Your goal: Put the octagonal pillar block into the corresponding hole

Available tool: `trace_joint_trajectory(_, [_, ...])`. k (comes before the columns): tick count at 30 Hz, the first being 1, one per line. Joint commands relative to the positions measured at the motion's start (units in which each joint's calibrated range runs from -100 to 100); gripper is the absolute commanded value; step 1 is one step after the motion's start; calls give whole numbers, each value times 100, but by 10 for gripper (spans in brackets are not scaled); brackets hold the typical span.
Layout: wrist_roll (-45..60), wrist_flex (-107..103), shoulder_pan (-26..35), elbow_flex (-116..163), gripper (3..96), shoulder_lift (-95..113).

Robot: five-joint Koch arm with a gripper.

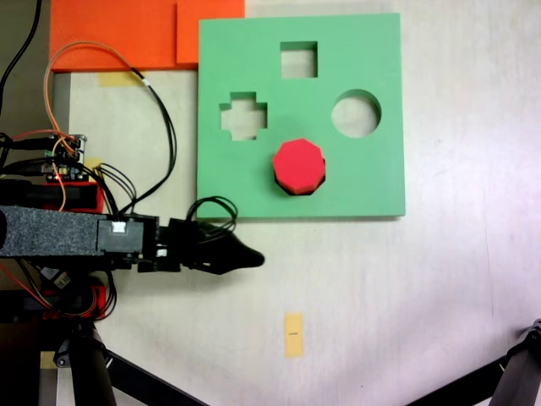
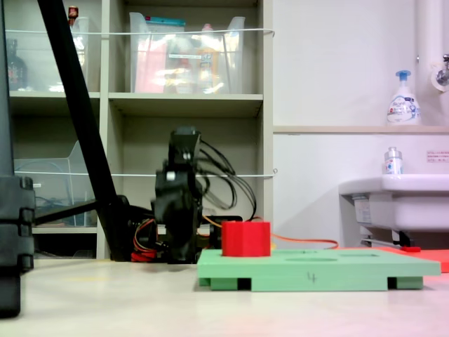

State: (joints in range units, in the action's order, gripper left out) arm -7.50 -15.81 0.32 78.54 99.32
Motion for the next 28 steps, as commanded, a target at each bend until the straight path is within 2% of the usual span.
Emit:
trace_joint_trajectory(1, [366, 2375, 83, 1169, 483, 68])
trace_joint_trajectory(7, [640, 2154, 142, 2146, 481, 68])
trace_joint_trajectory(8, [640, 1518, 142, 2146, 474, 68])
trace_joint_trajectory(10, [591, 1518, 142, 2146, 438, 68])
trace_joint_trajectory(12, [591, 1576, 137, 2146, 502, 68])
trace_joint_trajectory(28, [591, 1644, 137, 2146, 503, 68])
